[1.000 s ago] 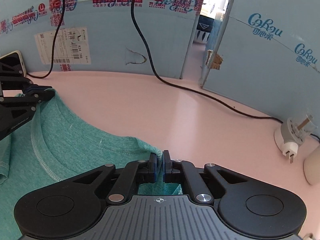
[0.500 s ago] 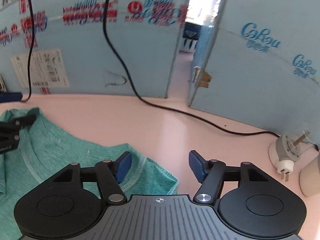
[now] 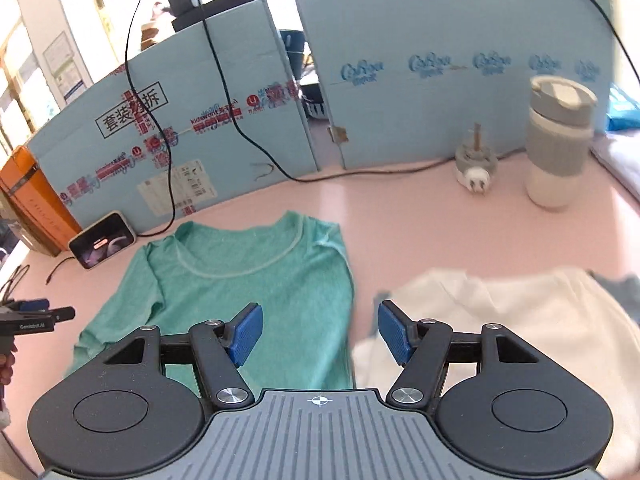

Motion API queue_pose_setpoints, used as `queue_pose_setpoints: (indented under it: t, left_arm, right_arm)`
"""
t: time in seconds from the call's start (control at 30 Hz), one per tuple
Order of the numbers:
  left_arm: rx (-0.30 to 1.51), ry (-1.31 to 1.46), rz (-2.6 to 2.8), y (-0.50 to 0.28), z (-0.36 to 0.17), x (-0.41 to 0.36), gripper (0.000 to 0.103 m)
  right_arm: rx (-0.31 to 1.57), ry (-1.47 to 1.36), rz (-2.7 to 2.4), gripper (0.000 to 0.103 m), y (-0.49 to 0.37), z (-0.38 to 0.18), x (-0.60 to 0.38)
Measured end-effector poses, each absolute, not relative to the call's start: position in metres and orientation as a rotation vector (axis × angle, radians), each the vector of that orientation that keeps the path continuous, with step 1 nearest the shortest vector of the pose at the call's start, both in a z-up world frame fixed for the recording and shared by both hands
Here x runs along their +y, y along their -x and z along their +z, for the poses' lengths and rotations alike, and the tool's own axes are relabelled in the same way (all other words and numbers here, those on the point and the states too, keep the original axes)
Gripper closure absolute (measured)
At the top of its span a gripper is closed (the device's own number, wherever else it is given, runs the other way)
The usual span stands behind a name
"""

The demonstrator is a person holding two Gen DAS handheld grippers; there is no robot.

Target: Fold clothes

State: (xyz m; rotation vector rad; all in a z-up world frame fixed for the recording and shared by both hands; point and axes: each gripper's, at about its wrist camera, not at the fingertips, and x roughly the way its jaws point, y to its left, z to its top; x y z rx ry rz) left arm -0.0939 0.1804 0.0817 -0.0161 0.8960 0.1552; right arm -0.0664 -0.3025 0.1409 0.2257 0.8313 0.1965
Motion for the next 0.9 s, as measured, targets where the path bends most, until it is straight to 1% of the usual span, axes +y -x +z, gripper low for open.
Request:
queue_pose_setpoints:
  t: [0.03,0.07,0.1,0.17,0.27,0.47,0.53,0.57,0.6,0.63,0.9]
  left_arm:
    - [0.914,0.049,0.163,0.110,0.078,0.182,0.023]
    - [0.932,0.079,0.169,0.126,0.074,0.183,0.023]
    - [0.948,0.102,0.172,0.139,0.071,0.184,0.023]
    - [0.973,0.134,0.166,0.158,0.064,0.184,0.023]
    - [0.988,0.143,0.106,0.169,0.055,0.177,0.023]
    - [0.983,0.116,0.071,0.177,0.047,0.161,0.023]
    - [0.974,0.129,0.080,0.182,0.047,0.161,0.023]
    - [0.969,0.131,0.085,0.184,0.046,0.161,0.023]
    - [0.965,0.133,0.090,0.185,0.046,0.161,0.023]
    - [0.961,0.136,0.094,0.186,0.045,0.161,0.023]
    - [0.970,0.160,0.104,0.184,0.046,0.161,0.019]
  right_arm:
    - [0.869,-0.258,0.163,0.043,0.078,0.142,-0.308]
    - [0.913,-0.280,0.129,0.059,0.092,0.142,-0.307]
    - [0.955,-0.302,0.096,0.070,0.105,0.142,-0.306]
    - [1.012,-0.335,0.044,0.071,0.131,0.137,-0.306]
    - [1.046,-0.378,-0.005,0.071,0.159,0.123,-0.307]
    - [1.007,-0.369,-0.006,0.070,0.164,0.101,-0.284]
    - [1.008,-0.345,-0.015,0.072,0.161,0.092,-0.278]
    - [1.006,-0.330,-0.020,0.082,0.159,0.088,-0.275]
    - [1.000,-0.300,-0.022,0.096,0.159,0.089,-0.272]
    - [1.003,-0.279,-0.018,0.102,0.159,0.090,-0.269]
    - [0.912,-0.151,-0.079,0.102,0.172,0.129,-0.263]
